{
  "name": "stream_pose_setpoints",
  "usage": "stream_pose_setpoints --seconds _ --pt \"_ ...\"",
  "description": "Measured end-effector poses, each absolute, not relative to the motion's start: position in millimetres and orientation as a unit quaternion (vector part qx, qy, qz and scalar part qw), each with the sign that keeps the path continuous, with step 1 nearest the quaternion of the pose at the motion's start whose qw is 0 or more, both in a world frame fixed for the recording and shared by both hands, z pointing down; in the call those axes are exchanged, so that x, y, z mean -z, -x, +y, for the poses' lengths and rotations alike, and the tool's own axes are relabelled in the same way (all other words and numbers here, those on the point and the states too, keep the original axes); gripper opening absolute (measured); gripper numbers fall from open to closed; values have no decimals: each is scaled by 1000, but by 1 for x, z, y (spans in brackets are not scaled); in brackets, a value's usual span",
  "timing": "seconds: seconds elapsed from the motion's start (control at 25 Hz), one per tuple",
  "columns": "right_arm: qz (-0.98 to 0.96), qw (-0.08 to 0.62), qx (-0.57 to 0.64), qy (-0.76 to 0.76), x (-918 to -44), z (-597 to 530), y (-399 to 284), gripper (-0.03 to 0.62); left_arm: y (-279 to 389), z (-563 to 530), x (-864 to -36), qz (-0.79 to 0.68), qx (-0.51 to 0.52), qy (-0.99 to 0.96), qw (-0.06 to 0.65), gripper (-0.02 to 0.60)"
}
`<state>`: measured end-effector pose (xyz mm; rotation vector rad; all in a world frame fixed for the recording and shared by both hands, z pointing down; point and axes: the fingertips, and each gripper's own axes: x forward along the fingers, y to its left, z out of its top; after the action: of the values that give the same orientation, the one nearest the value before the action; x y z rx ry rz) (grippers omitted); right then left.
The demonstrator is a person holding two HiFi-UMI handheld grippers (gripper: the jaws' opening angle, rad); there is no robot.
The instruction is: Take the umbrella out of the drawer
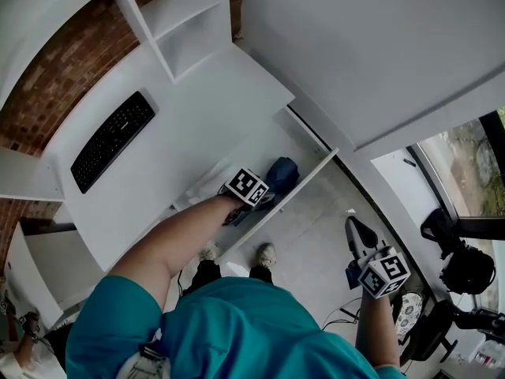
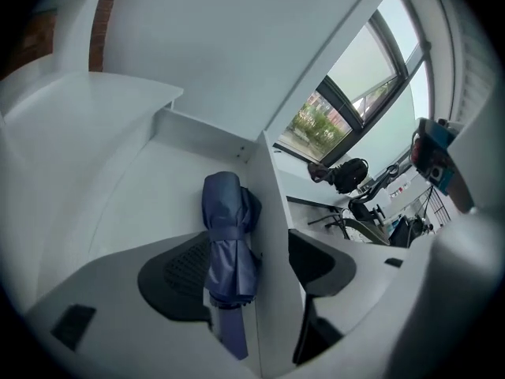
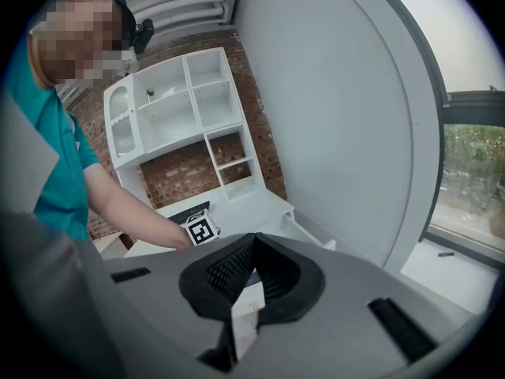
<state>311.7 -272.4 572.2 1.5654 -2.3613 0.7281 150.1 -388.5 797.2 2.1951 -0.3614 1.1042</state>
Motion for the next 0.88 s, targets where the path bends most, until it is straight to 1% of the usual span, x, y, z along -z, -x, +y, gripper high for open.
stream_pose_setpoints --seconds 0.2,0.52,0.68,0.76,0.88 --pt "-791 123 -255 -542 -585 -260 -333 20 -164 -392 -842 -140 -459 -816 323 308" --pt "-774 140 -280 -551 -615 -233 -358 20 -170 -398 -896 -152 -514 -788 303 316" --pt "-767 142 -291 -554 -626 -222 -369 20 -175 -389 -918 -150 -531 -773 313 327" --pt "-764 143 -296 -555 -630 -217 -374 20 -178 -386 -922 -156 -535 -774 299 333" --pt "-759 145 -301 -559 -635 -212 -381 20 -177 -393 -922 -183 -541 -779 258 334"
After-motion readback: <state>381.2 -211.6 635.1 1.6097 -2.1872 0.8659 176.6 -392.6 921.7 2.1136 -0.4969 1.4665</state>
